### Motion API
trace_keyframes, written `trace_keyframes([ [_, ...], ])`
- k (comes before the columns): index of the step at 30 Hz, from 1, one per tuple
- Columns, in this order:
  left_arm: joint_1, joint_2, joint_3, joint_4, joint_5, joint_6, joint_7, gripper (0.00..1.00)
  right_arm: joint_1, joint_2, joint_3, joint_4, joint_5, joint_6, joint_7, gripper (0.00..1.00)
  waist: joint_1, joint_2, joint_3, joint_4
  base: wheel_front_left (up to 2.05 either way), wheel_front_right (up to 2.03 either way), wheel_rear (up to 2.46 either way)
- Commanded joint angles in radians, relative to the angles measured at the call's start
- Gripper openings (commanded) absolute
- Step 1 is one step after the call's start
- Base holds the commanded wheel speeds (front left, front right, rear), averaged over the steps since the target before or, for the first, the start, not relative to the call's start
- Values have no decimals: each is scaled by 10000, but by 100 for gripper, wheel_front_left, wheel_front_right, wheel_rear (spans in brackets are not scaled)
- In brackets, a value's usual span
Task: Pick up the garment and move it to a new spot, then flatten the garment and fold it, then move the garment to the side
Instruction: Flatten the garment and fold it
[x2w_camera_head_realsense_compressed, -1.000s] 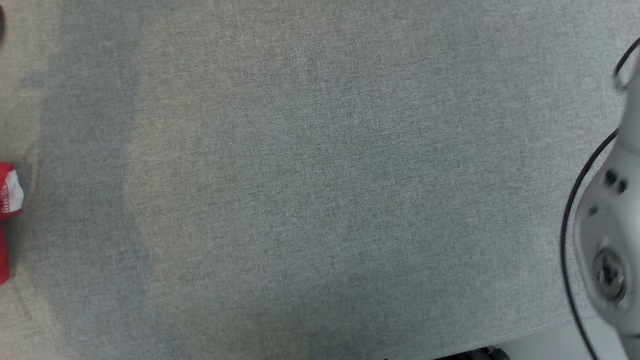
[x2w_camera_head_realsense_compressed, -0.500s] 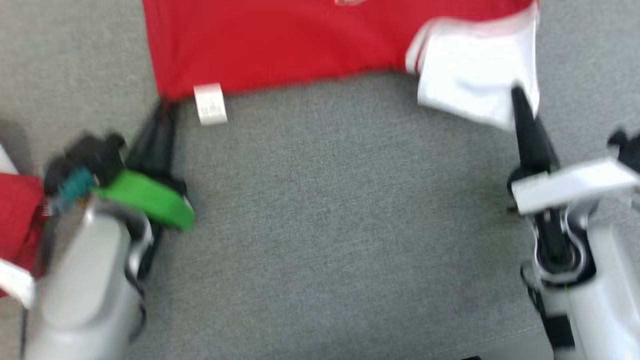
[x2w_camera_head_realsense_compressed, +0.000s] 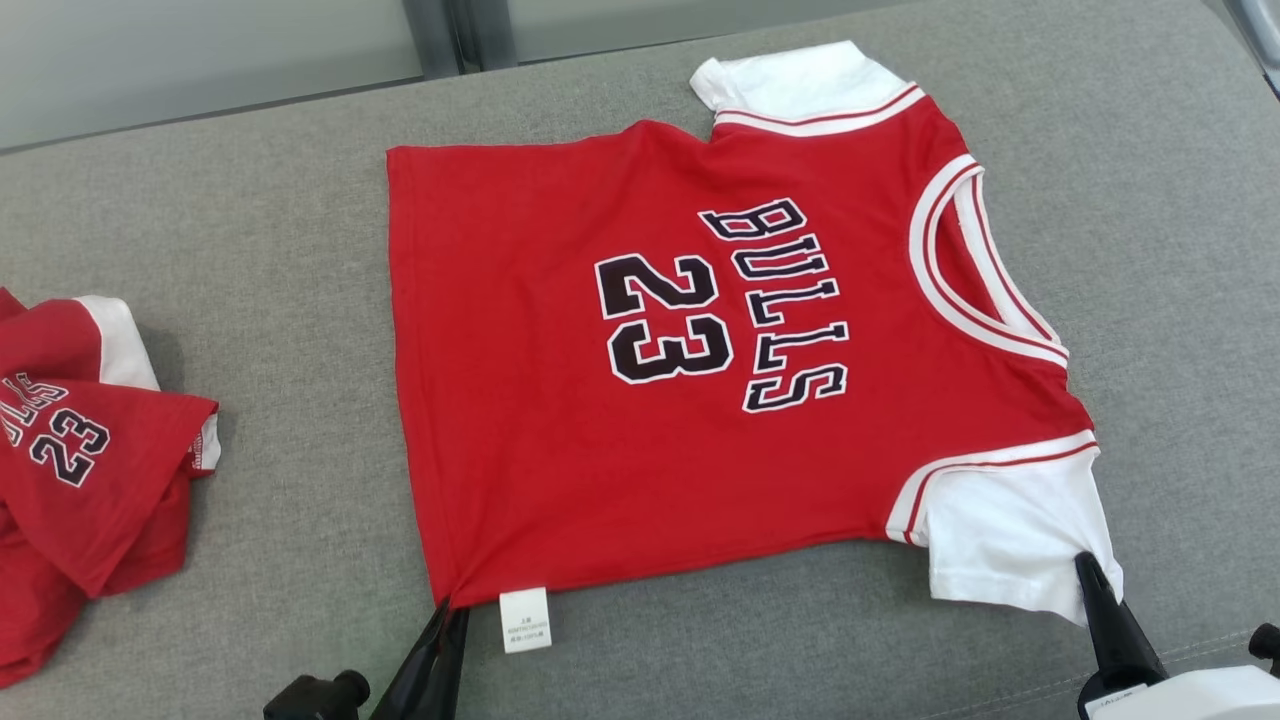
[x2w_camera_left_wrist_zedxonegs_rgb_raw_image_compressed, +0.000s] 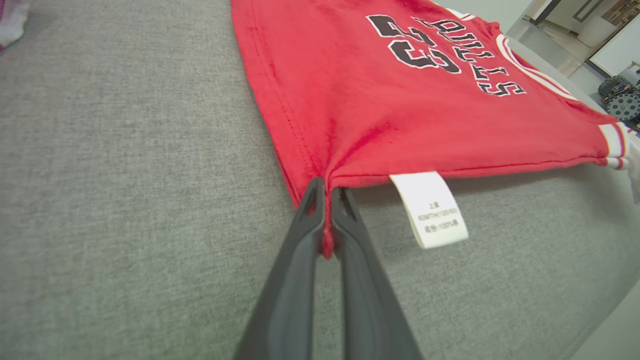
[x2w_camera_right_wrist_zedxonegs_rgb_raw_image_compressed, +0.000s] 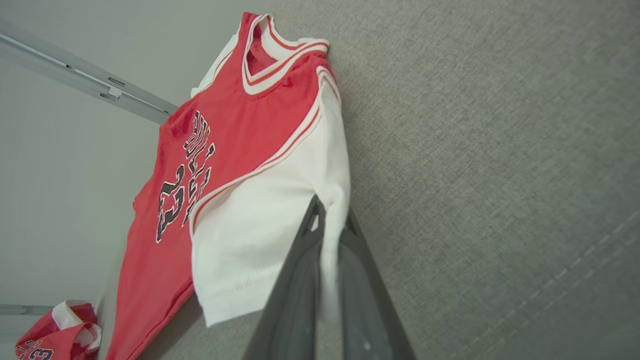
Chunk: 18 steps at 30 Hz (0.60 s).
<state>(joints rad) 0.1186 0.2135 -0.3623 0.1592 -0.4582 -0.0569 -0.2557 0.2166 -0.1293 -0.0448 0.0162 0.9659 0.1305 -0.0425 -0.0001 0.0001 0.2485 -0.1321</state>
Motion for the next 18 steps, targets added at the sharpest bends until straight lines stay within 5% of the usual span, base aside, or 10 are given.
trace_keyframes([
  [1,-11,138,41,-308,-166,-66,207,0,-112,-34,-98,-72,10,5,1,0,1,-1,-48,-13,0,0,0],
  [10,-1762,1022,-276,-2415,-1317,-550,3283,0,-2535,-603,-424,-445,-847,6,1543,0,1,-1,875,364,0,0,0],
  [18,-4332,1040,-356,-1799,-1768,-631,4839,0,-5323,-681,-845,336,-2534,6,3512,0,1,-1,1610,710,0,0,0],
])
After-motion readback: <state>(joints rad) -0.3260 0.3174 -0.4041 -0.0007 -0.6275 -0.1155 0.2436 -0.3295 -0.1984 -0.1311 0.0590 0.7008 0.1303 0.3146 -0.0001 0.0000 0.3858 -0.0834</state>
